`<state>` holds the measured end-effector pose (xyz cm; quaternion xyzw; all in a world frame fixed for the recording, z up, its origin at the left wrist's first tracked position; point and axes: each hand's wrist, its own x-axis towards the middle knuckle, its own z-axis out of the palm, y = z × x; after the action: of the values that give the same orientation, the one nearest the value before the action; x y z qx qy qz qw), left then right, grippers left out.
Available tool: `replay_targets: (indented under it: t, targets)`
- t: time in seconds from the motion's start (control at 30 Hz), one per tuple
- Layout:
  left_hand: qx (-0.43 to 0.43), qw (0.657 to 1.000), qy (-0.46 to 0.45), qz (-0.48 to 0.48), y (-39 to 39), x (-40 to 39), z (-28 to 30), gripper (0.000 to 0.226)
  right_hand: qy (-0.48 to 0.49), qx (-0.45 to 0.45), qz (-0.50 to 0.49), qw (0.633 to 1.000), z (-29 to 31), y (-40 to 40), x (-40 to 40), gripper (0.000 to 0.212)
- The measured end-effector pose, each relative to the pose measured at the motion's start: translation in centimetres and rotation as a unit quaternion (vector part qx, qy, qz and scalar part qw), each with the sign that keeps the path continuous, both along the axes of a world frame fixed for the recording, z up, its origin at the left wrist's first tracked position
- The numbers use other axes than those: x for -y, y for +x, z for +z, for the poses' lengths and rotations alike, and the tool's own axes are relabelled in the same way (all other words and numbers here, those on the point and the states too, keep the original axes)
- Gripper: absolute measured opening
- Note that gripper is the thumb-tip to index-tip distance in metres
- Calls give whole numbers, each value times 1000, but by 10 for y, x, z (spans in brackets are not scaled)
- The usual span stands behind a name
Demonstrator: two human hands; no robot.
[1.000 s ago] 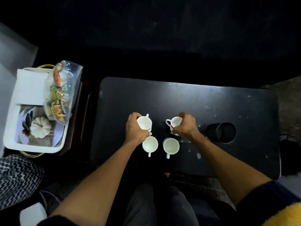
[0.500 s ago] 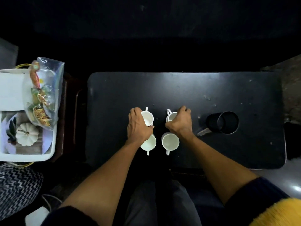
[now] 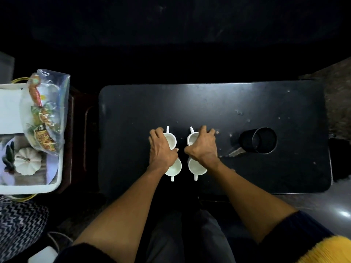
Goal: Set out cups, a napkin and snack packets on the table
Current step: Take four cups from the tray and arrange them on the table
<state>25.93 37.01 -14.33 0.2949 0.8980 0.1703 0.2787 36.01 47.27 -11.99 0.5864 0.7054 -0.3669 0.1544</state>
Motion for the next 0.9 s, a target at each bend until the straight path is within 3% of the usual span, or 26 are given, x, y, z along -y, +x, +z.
replay_targets:
  t: [0.2, 0.9]
  targets:
    - [11, 1000, 11, -14, -1, 10, 2, 71, 40, -31, 53, 997, 1, 14, 6, 71]
    - [26, 999, 10, -29, -3, 11, 5, 64, 63, -26, -26, 997, 2, 16, 9, 70]
